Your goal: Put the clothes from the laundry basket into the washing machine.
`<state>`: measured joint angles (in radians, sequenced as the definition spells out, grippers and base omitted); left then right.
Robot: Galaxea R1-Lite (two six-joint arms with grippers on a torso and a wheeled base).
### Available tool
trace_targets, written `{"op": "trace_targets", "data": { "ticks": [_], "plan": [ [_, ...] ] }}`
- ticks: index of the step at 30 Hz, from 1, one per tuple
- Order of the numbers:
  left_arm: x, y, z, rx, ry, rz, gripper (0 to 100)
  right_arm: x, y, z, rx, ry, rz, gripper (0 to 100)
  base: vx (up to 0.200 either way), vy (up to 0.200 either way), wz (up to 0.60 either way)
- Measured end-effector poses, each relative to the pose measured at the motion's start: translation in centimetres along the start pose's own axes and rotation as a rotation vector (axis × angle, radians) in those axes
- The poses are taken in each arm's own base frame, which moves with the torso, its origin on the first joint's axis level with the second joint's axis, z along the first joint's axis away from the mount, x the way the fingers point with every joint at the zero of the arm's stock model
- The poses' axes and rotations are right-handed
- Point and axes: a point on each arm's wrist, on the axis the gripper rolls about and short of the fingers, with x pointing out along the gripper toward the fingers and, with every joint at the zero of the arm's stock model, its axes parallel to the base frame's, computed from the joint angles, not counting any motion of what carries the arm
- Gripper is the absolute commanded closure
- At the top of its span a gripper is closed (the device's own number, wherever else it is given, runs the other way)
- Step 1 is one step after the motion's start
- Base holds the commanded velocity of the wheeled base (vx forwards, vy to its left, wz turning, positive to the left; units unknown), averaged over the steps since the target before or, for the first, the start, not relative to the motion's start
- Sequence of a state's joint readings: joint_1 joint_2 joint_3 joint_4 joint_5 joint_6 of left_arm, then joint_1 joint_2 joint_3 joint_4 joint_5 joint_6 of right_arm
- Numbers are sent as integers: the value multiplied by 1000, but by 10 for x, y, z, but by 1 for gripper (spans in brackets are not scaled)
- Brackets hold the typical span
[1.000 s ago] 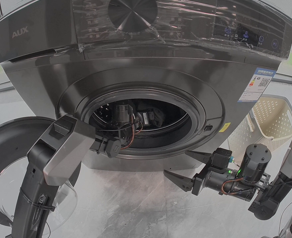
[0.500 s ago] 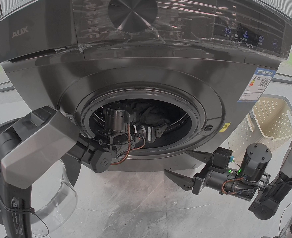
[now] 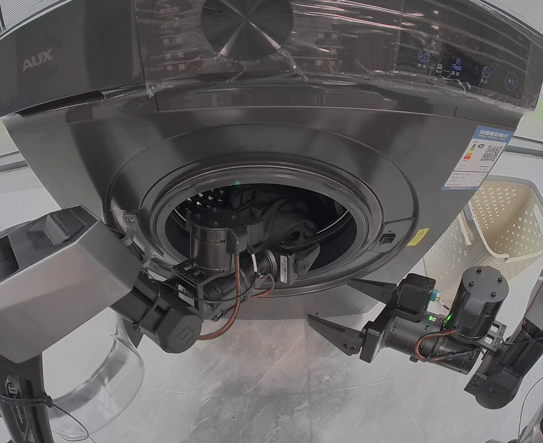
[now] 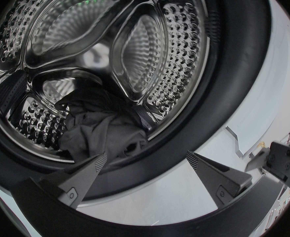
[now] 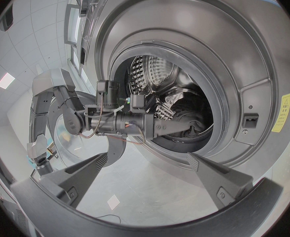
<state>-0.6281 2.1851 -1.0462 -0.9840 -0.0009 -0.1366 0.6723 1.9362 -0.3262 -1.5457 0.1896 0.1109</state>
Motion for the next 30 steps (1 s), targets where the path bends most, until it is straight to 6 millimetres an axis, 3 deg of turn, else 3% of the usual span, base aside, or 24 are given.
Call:
{"op": "trace_targets", "data": {
  "ticks": [11,23,27,30],
  "plan": [
    [-22,-3,-15,15,15,17,0,-3,1,3,-2,-7,1,0,0,0,0],
    [13,17,-16,3,-60,57,0,-4,0,4,-2,-13,-2,0,0,0,0],
    [9,15,-23,4,-42,50,0,-5,-1,5,-2,-14,-7,0,0,0,0],
    [-7,5,-33,8,2,27,0,-5,-2,5,-2,-14,-9,0,0,0,0]
  ]
}}
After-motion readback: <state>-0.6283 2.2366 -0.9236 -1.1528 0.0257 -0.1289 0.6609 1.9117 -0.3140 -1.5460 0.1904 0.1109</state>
